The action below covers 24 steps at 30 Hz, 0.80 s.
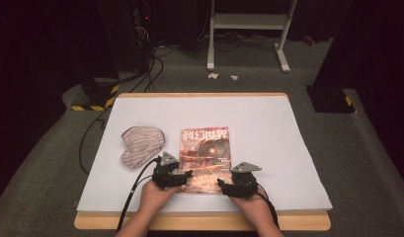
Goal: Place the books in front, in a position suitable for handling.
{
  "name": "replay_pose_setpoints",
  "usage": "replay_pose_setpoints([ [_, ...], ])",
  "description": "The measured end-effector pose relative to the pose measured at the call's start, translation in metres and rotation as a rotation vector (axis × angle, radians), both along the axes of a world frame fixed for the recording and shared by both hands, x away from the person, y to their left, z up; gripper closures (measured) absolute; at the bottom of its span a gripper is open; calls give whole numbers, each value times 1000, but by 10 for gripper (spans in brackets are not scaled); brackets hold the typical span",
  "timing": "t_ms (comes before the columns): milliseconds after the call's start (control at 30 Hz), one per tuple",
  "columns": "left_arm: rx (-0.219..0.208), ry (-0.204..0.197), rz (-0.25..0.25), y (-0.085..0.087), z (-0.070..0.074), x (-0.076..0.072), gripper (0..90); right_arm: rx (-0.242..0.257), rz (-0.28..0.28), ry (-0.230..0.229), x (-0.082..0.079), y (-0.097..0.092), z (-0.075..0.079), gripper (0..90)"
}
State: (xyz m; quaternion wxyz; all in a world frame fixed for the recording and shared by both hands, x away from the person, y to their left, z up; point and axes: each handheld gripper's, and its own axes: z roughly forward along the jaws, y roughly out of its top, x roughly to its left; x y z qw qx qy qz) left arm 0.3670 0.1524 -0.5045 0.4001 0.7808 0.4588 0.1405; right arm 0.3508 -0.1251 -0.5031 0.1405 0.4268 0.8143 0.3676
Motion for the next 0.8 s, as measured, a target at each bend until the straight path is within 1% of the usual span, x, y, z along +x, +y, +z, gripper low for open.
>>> replay_pose_setpoints([
  [33, 8, 16, 0, 0, 0, 0, 356, 0, 1, 0, 0, 0, 0, 329],
  [67, 13, 13, 0, -1, -1, 0, 350, 1, 0, -1, 0, 0, 0, 329],
  [100, 28, 5, 3, -3, -1, -1, 349, 2, -1, 0, 0, 0, 0, 329],
  [200, 45, 13, 8, -7, 0, -1, 316, 2, -2, 2, 0, 0, 0, 329],
  [300, 42, 15, 3, -6, 0, -1, 317, 0, 1, 0, 0, 0, 0, 329],
  [367, 28, 18, 9, -4, 0, 0, 331, -1, 1, 0, 0, 0, 0, 330],
  [400, 15, 23, 9, -2, 1, 0, 342, -1, 2, 0, 0, 0, 0, 329],
  [433, -15, 37, 15, 1, 1, 1, 351, -2, 1, 0, 0, 0, 0, 330],
  [467, -38, 43, 22, 3, 1, 2, 374, -3, 1, 1, 0, 0, 0, 330],
  [500, -72, 43, 25, 7, 1, 2, 394, -3, 3, 0, 0, 0, 0, 330],
  [533, -99, 30, 25, 10, 2, 1, 403, -4, 2, -1, 0, 0, 0, 331],
  [600, -137, -6, 24, 11, 6, -2, 428, -5, 1, 0, 0, 0, 0, 332],
  [633, -180, -30, 16, 13, 11, -4, 430, -6, -1, -1, 0, 1, 0, 333],
  [667, -209, -50, 6, 13, 14, -6, 438, -11, -2, -5, -1, 1, 1, 333],
  [700, -225, -65, -1, 12, 16, -7, 437, -12, -4, -6, -1, 1, 1, 334],
  [733, -233, -72, -4, 11, 18, -8, 437, -11, -5, -7, -1, 0, 1, 334],
  [800, -253, -76, -11, 9, 18, -10, 433, -8, -10, -6, -2, 0, 0, 334],
])
